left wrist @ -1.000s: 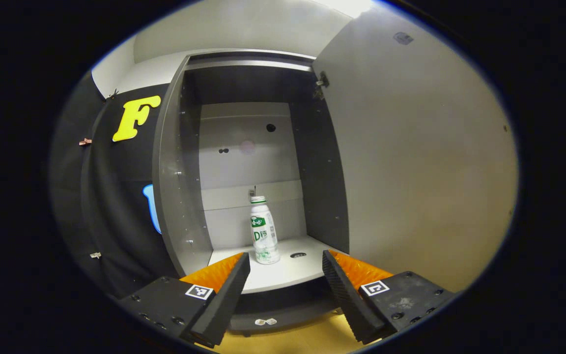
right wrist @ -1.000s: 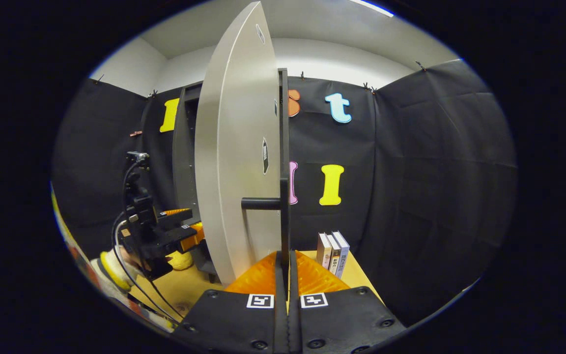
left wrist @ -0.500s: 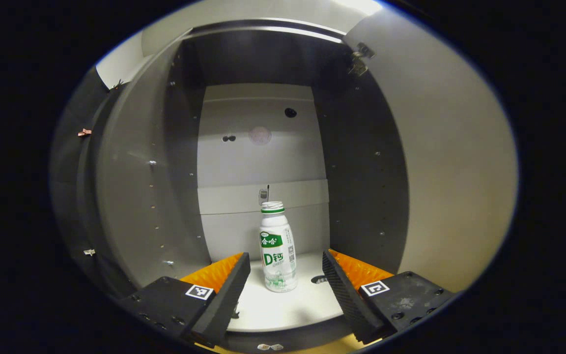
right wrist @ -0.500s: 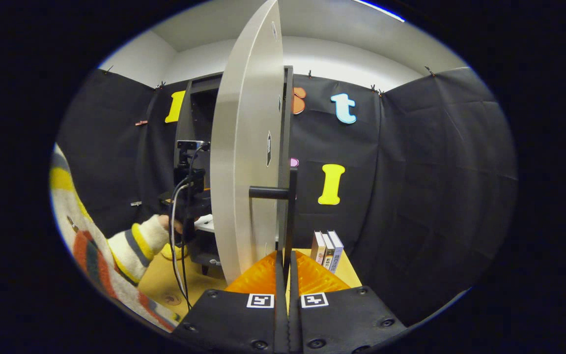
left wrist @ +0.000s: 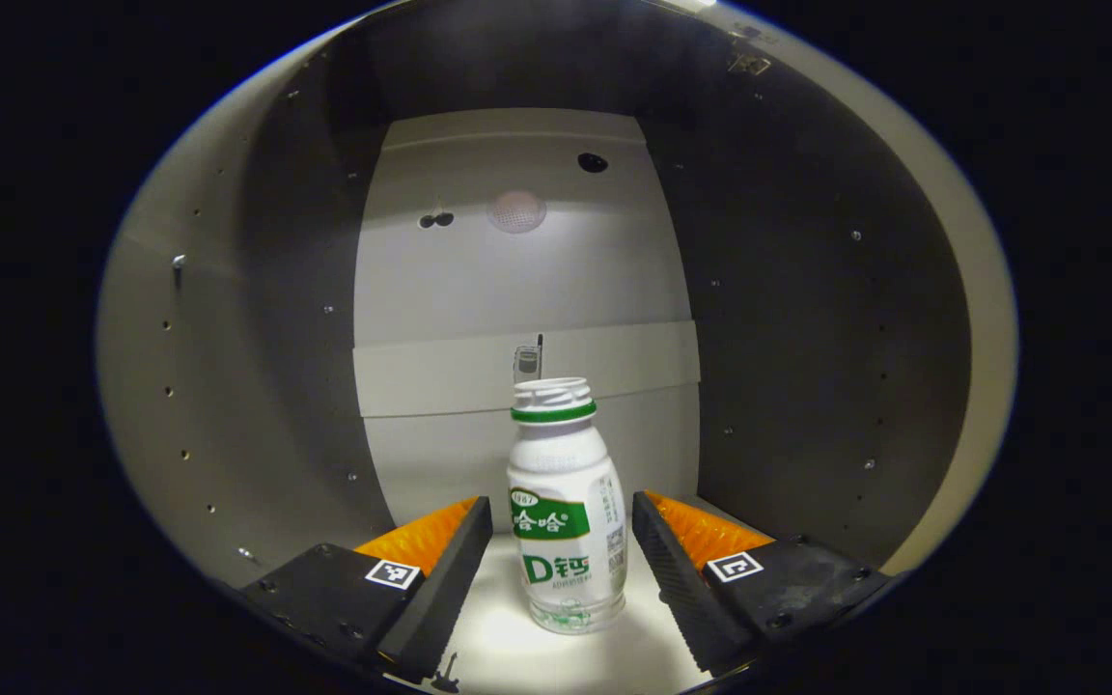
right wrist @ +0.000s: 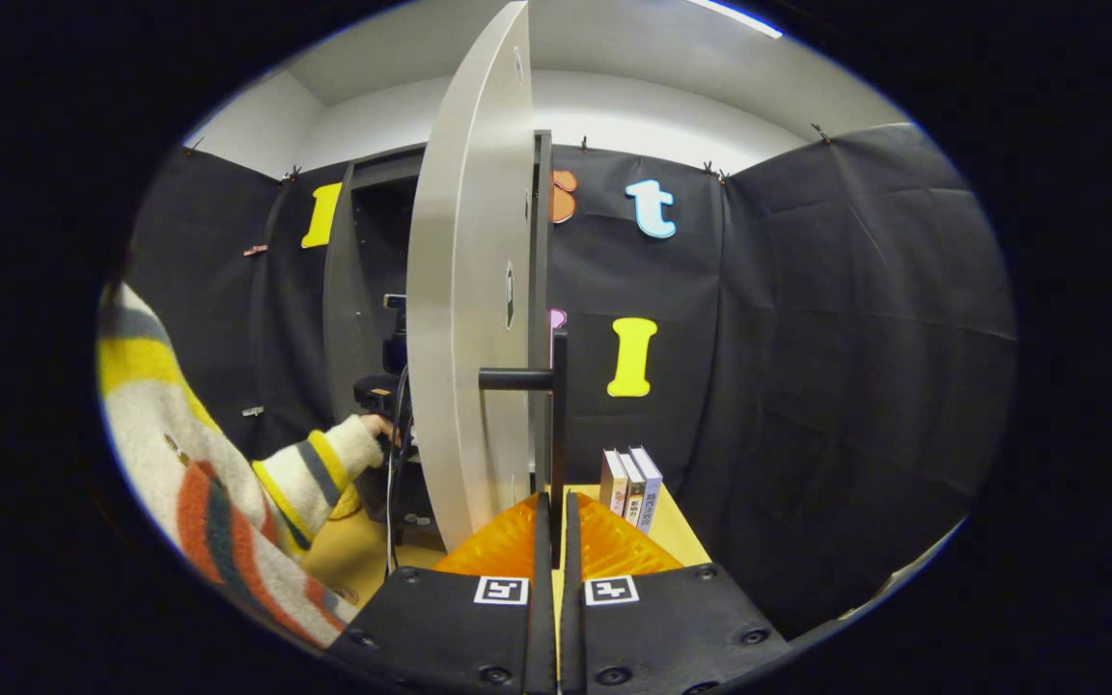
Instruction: Open the cabinet door with the right hand, grasp the bottle in the cabinet with the left hand and place it on the coaster, then close the cabinet door with the right hand.
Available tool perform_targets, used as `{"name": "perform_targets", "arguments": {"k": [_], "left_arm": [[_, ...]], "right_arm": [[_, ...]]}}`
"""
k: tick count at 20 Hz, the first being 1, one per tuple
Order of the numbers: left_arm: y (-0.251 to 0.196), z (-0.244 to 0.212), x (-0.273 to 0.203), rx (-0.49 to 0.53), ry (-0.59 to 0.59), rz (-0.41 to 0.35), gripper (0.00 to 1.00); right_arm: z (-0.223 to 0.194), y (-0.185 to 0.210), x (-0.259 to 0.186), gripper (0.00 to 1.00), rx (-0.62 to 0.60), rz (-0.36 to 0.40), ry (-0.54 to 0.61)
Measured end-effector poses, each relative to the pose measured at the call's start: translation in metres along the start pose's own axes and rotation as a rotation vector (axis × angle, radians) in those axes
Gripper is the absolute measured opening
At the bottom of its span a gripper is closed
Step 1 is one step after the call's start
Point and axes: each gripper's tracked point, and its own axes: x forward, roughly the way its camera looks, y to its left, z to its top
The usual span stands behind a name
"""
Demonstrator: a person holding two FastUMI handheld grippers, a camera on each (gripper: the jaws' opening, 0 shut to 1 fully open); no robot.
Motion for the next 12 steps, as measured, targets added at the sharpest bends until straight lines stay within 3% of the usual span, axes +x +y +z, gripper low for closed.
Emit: {"name": "perform_targets", "arguments": {"k": [3, 7, 12], "left_arm": [[-0.004, -0.010, 0.018, 0.013, 0.023, -0.013, 0.91], [-0.005, -0.002, 0.011, 0.029, 0.027, -0.025, 0.78], [-0.006, 0.042, -0.057, 0.014, -0.062, -0.046, 0.77]], "right_arm": [[0.000, 0.000, 0.000, 0.06, 0.024, -0.007, 0.006], [0.000, 0.001, 0.001, 0.06, 0.012, 0.012, 0.007], [-0.002, 0.002, 0.009, 0.05, 0.002, 0.088, 0.007]]}}
